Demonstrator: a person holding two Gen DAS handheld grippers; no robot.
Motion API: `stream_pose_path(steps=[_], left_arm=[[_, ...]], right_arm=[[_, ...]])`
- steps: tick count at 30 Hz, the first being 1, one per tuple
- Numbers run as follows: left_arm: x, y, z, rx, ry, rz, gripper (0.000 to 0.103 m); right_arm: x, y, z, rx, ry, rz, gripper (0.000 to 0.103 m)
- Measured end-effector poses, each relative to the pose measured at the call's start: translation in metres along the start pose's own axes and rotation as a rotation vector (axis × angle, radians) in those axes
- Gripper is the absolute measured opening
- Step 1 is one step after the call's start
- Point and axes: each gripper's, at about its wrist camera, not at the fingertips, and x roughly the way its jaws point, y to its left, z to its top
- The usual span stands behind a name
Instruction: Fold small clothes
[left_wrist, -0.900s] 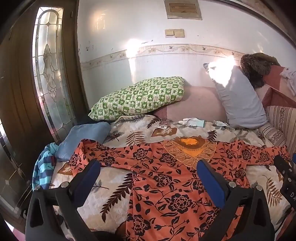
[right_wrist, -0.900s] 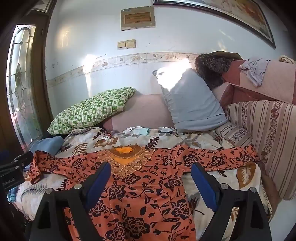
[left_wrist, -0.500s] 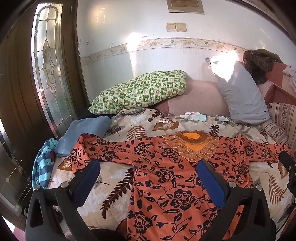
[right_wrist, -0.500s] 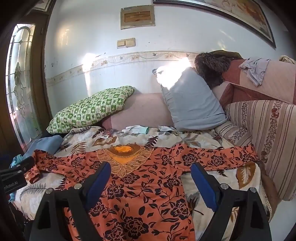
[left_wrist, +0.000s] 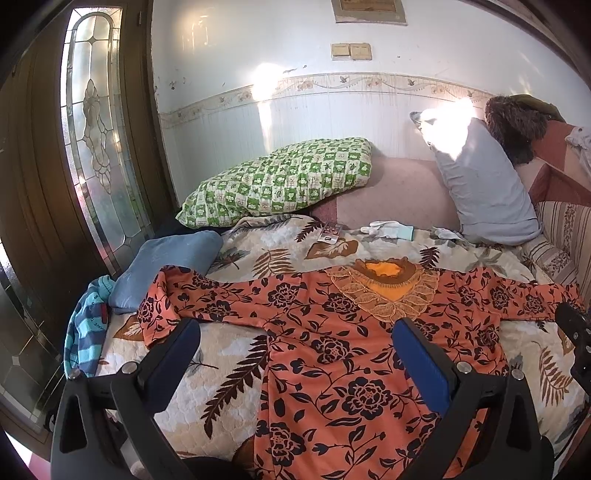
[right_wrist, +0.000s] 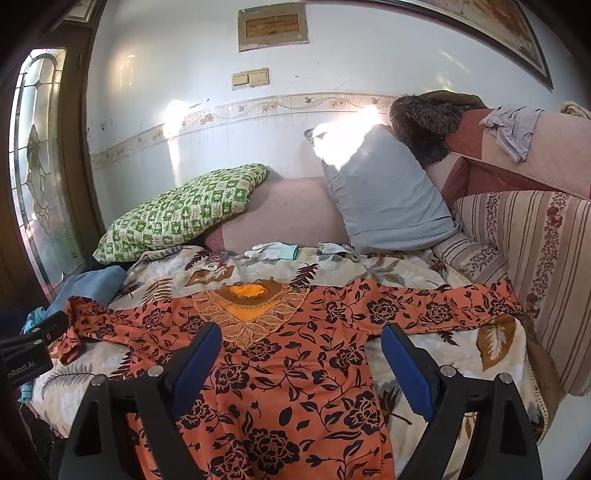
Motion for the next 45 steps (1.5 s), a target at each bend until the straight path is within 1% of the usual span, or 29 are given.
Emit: stream_pose_path(steps=[24, 45], left_arm=[[-0.0011, 0.0017, -0.0031, -0.010, 0.001, 0.002, 0.103], [0.0044, -0.0024, -0.0071, -0.004, 0.010, 0.003, 0.103]], right_arm=[[-0.0003, 0.0086, -0.0027, -0.009, 0.007, 0.015, 0.090], [0.0076, 0.0056, -0.0072, -0.002, 0.023, 0.018, 0.090]])
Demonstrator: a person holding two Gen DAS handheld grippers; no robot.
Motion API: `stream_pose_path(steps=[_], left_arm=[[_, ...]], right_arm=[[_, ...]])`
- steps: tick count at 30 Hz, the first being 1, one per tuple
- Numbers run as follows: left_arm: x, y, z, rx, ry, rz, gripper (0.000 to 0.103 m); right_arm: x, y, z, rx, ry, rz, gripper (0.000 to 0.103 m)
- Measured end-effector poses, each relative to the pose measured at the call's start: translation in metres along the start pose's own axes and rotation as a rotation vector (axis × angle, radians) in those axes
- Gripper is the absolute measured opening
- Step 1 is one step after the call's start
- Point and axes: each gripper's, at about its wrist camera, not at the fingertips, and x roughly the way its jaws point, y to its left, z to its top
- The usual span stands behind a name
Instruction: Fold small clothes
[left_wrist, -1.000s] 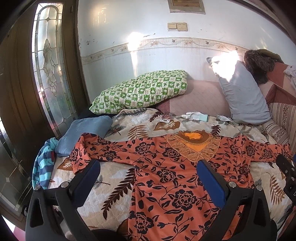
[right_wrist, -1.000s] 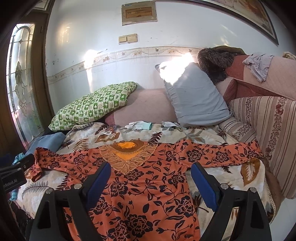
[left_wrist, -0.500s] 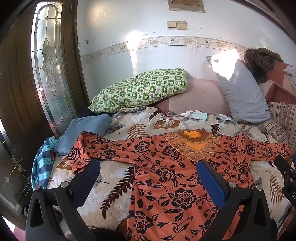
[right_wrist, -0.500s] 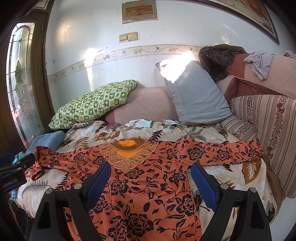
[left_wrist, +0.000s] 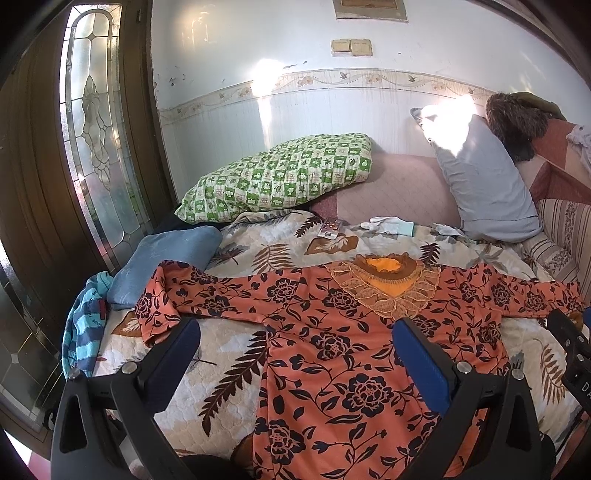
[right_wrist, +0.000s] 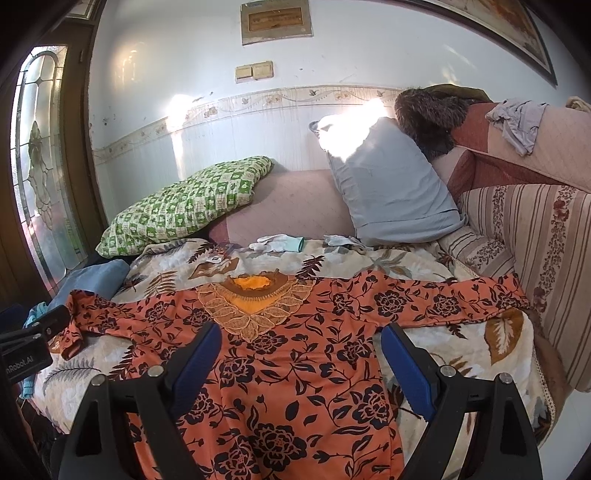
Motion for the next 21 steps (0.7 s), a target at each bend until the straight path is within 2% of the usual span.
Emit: stream_pose_path(steps=[16, 21], left_arm=[[0.026, -0.012, 0.004, 0.020, 0.029, 0.006, 0.103], [0.062, -0.026, 0.012, 0.027, 0.083, -0.043, 0.103]], right_arm=[[0.020, -0.014, -0.003, 0.029, 0.028, -0.019, 0.090], [0.035, -0.050, 0.000, 0.095, 0.045, -0.033, 0.090]])
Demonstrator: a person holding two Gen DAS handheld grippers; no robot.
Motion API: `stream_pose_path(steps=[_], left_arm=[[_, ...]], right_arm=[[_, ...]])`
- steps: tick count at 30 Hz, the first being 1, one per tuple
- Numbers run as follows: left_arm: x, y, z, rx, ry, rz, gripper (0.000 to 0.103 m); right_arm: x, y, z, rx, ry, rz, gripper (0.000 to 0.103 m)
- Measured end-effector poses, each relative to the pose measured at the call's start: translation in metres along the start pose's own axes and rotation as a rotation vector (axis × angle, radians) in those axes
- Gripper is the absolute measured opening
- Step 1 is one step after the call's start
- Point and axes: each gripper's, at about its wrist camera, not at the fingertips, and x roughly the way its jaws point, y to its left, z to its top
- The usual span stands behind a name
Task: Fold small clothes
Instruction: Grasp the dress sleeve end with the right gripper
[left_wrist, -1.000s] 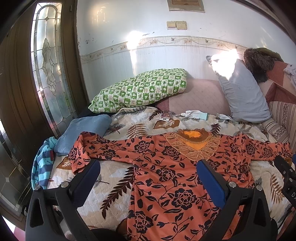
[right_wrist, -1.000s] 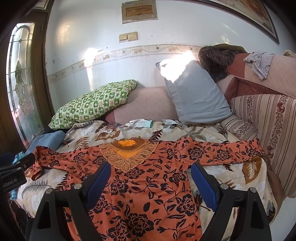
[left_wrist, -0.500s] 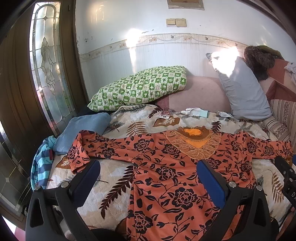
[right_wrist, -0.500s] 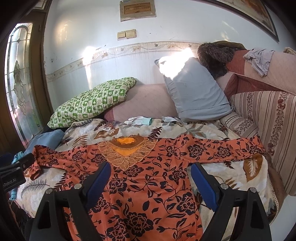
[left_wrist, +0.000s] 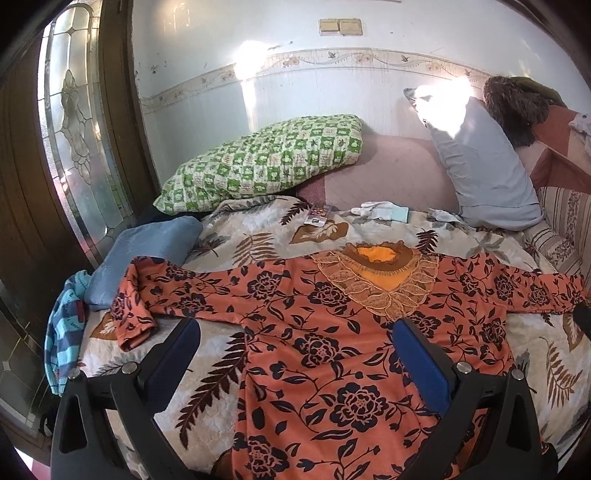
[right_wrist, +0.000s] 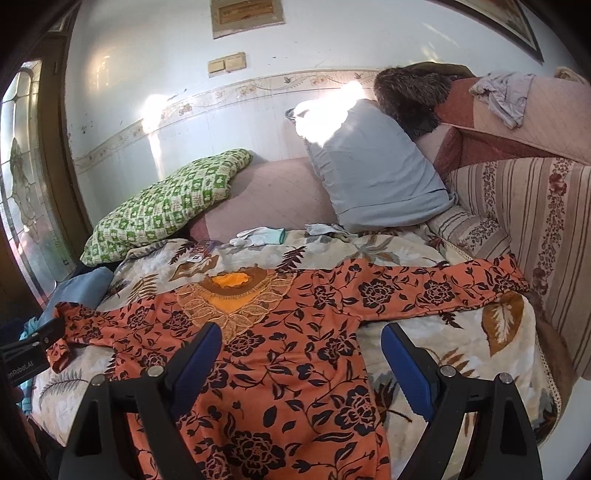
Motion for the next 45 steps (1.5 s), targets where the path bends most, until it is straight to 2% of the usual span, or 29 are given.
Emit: stream_pose_path(steps=[3, 7, 10, 12, 15, 18, 20, 23, 26, 29, 32, 33, 34, 36, 39, 41, 43, 45], left_arm=[[0.043, -0.011, 0.007, -0.002, 0.074, -0.034, 0.103], [0.104, -0.031, 0.015, -0.009, 0.138, -0.031, 0.103], [0.141, -0.045, 0.018, -0.008, 0.166, -0.024, 0.103], [0.160, -0.054, 0.017, -0.004, 0.175, -0.022, 0.103], [0.178, -0.061, 0.010, 0.004, 0.167, -0.020, 0.103], [0.195, -0.067, 0.002, 0.053, 0.185, -0.029, 0.103], [0.202, -0.071, 0.000, 0.091, 0.186, -0.029, 0.103], [0.204, -0.069, 0.002, 0.094, 0.164, -0.030, 0.103], [0.204, -0.063, 0.004, 0.080, 0.145, -0.034, 0.103], [0.209, -0.059, 0.002, 0.076, 0.155, -0.020, 0.103], [0.214, -0.055, 0.001, 0.070, 0.177, -0.012, 0.103], [0.214, -0.053, 0.000, 0.066, 0.180, -0.013, 0.103], [0.213, -0.052, 0.001, 0.061, 0.179, -0.014, 0.103], [0.210, -0.050, 0.002, 0.051, 0.168, -0.017, 0.103], [0.208, -0.049, 0.001, 0.051, 0.166, -0.023, 0.103], [0.206, -0.050, 0.000, 0.060, 0.164, -0.023, 0.103], [0.205, -0.049, 0.000, 0.066, 0.158, -0.018, 0.103], [0.205, -0.047, 0.002, 0.055, 0.156, -0.015, 0.103]], right_arm=[[0.015, -0.052, 0.005, 0.083, 0.012, -0.070, 0.090], [0.047, -0.152, 0.009, 0.256, 0.057, -0.129, 0.090], [0.074, -0.233, 0.011, 0.416, 0.076, -0.126, 0.090], [0.100, -0.280, 0.011, 0.524, 0.126, -0.127, 0.090], [0.133, -0.334, 0.011, 0.681, 0.145, -0.085, 0.090], [0.158, -0.368, 0.008, 0.800, 0.150, -0.081, 0.089], [0.171, -0.387, 0.004, 0.894, 0.133, -0.095, 0.084], [0.181, -0.405, 0.001, 1.000, 0.074, -0.087, 0.079], [0.190, -0.407, 0.011, 0.986, 0.049, -0.133, 0.079], [0.198, -0.411, 0.017, 0.996, 0.032, -0.168, 0.073], [0.206, -0.413, 0.015, 0.995, 0.068, -0.223, 0.054], [0.206, -0.413, 0.013, 0.992, 0.081, -0.246, 0.039], [0.203, -0.412, 0.007, 1.005, 0.091, -0.246, 0.031], [0.195, -0.410, 0.000, 1.036, 0.083, -0.194, 0.030], [0.185, -0.409, -0.001, 1.009, 0.041, -0.130, 0.030], [0.189, -0.411, -0.002, 1.037, 0.064, -0.074, 0.031], [0.192, -0.415, -0.003, 1.073, 0.051, -0.090, 0.031], [0.196, -0.416, -0.002, 1.072, 0.018, -0.070, 0.031]])
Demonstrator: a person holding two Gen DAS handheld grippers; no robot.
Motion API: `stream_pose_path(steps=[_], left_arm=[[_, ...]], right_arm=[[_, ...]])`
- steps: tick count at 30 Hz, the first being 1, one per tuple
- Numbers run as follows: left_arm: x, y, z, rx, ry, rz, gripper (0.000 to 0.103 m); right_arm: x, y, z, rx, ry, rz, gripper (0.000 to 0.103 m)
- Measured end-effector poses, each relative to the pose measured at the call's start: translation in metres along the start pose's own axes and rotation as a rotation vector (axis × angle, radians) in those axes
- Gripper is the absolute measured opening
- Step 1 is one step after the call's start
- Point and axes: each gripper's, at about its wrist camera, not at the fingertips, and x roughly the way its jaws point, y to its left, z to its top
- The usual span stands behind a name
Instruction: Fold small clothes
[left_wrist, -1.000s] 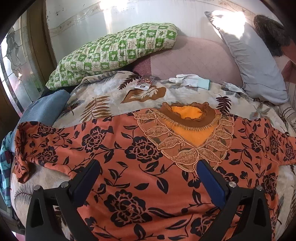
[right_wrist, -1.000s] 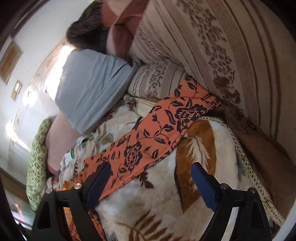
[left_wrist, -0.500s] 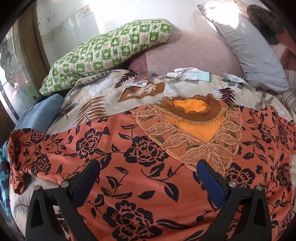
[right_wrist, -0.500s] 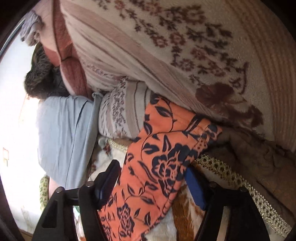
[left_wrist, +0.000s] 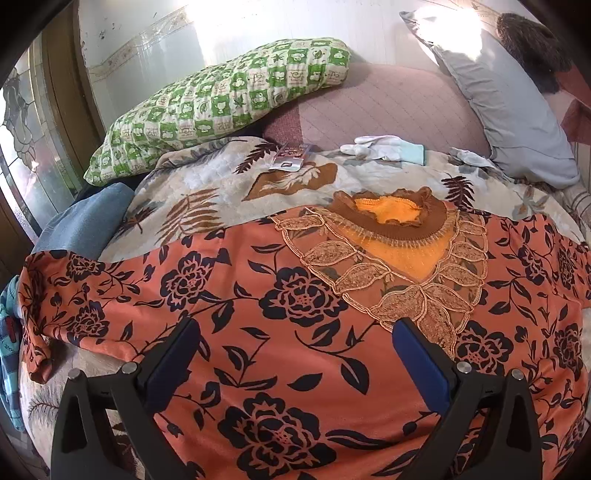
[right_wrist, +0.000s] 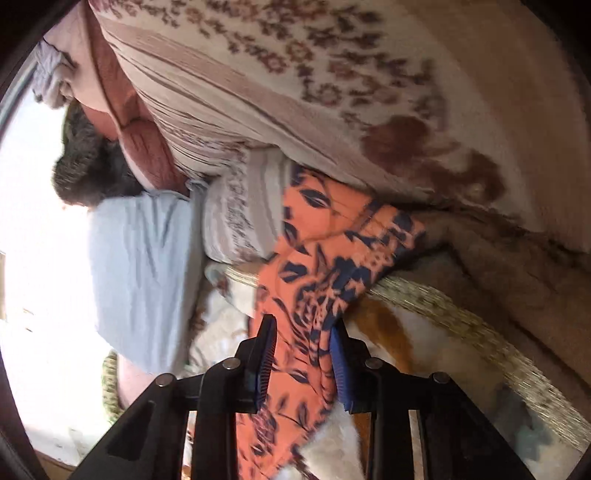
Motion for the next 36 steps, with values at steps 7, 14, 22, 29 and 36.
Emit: stream_pose_path(steps=[7, 14, 22, 29, 36], left_arm=[[0.000, 0.014, 0.003, -0.047, 0.015, -0.012, 0.103], [-0.007, 0.058, 0.008, -0.159, 0.008, -0.002, 0.103], [-0.011, 0.146, 0.003, -0.330, -0.005, 0.095, 0.103], [-0.005, 0.214, -0.013, -0.464, 0.026, 0.141, 0.103], [-0.003, 0.217, -0.016, -0.489, 0.027, 0.117, 0.103]], right_arm=[[0.007, 0.020, -0.009, -0.074, 0.014, -0.121, 0.011], [-0.008, 0.120, -0.069, -0.354, 0.033, -0.015, 0.009], [-0.002, 0.264, -0.240, -0.611, 0.260, 0.280, 0.009], [0.031, 0.317, -0.442, -0.710, 0.552, 0.431, 0.009], [0.037, 0.315, -0.542, -0.909, 0.653, 0.318, 0.009]])
